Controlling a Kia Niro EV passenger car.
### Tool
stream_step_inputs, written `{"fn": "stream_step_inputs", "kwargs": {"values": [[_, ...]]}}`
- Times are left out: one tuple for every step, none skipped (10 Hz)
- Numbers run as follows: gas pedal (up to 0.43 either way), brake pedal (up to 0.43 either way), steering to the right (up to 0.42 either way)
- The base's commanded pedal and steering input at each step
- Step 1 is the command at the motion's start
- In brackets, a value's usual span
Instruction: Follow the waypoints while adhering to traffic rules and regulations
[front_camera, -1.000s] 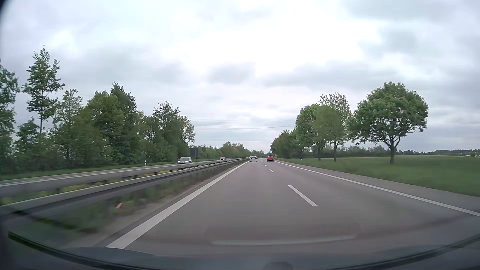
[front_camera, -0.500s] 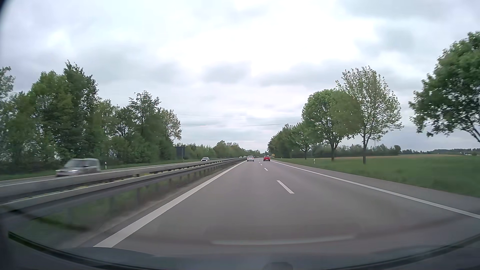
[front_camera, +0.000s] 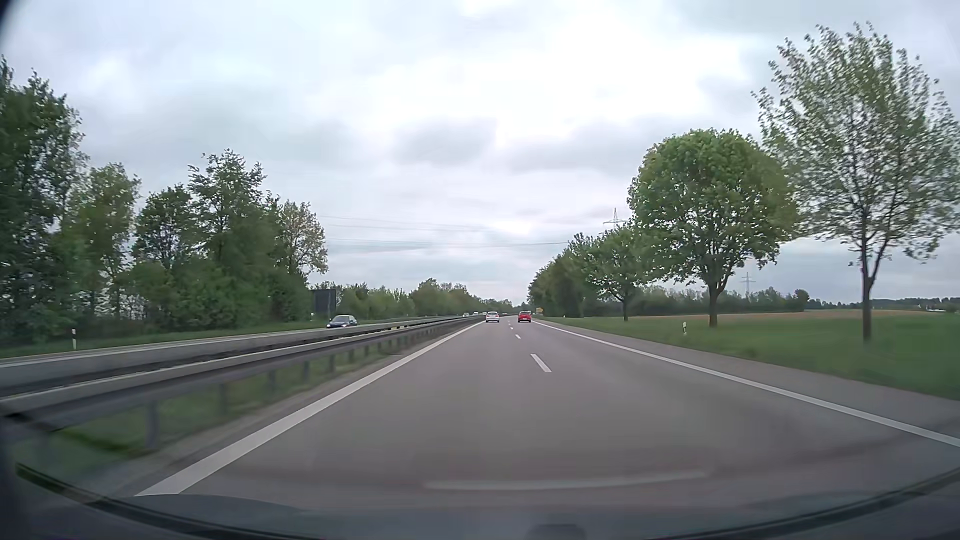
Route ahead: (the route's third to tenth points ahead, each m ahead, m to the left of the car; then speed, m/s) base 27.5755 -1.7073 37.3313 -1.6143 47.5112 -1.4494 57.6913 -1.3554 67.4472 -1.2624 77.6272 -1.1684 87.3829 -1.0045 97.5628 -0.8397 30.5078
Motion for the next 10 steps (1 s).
{"fn": "stream_step_inputs", "kwargs": {"values": [[0.26, 0.0, 0.007], [0.26, 0.0, 0.006], [0.26, 0.0, 0.006], [0.26, 0.0, 0.004], [0.26, 0.0, 0.003], [0.26, 0.0, 0.002], [0.26, 0.0, 0.001], [0.26, 0.0, 0.0], [0.26, 0.0, 0.001], [0.248, 0.0, 0.0]]}}
